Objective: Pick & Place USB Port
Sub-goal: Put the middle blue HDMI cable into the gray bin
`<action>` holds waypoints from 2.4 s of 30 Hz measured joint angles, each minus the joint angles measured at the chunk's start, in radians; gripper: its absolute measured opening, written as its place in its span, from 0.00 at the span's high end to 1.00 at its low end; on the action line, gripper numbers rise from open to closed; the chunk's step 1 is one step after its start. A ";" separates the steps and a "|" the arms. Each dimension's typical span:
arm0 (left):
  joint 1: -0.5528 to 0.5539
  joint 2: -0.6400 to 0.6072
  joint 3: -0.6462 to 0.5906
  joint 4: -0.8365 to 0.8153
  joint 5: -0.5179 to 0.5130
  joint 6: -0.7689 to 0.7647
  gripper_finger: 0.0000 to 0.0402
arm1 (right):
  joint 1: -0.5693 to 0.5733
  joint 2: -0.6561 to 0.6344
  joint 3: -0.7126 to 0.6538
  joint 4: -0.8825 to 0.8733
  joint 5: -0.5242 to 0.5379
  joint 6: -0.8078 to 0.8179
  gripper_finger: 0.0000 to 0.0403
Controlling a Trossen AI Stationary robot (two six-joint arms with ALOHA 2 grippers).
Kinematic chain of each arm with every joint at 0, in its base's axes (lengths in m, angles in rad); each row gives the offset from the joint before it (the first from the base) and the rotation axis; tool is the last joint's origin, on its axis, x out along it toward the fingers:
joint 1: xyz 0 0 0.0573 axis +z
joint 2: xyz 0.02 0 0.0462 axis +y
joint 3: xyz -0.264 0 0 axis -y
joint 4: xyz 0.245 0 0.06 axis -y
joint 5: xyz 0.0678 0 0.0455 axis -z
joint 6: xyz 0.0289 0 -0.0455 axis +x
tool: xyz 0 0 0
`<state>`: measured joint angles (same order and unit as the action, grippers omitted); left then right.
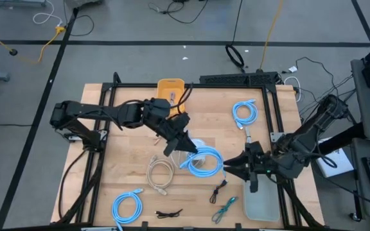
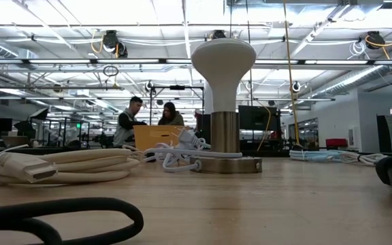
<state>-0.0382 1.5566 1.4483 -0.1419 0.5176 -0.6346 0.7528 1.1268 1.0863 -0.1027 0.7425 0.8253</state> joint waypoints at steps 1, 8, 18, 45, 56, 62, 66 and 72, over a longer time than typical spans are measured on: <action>-0.006 0.000 0.000 0.008 0.006 -0.006 0.97 | 0.000 0.000 0.000 -0.006 0.000 0.000 0.71; -0.062 -0.001 0.000 0.038 -0.007 -0.029 0.97 | -0.014 0.000 0.000 -0.033 0.012 0.001 0.71; -0.057 -0.001 0.000 0.023 -0.031 -0.014 0.97 | -0.021 0.006 0.000 0.064 -0.042 -0.046 0.69; -0.126 -0.002 0.001 0.007 -0.049 -0.033 0.97 | -0.090 0.037 -0.001 -0.057 -0.121 0.027 0.43; -0.122 -0.002 0.001 -0.012 -0.073 -0.013 0.97 | -0.095 0.033 -0.001 -0.009 -0.119 0.026 0.44; -0.100 -0.001 0.001 -0.021 -0.065 -0.004 0.97 | -0.076 0.033 0.000 0.023 -0.126 0.004 0.45; -0.084 -0.001 0.001 -0.020 -0.063 -0.002 0.97 | -0.077 0.047 0.000 0.023 -0.123 0.004 0.45; -0.078 -0.001 0.001 -0.018 -0.042 -0.004 0.97 | -0.081 0.082 0.000 0.019 -0.120 0.000 0.45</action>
<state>-0.1162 1.5555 1.4490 -0.1596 0.4756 -0.6388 0.6720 1.2087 1.0859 -0.0841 0.6224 0.8257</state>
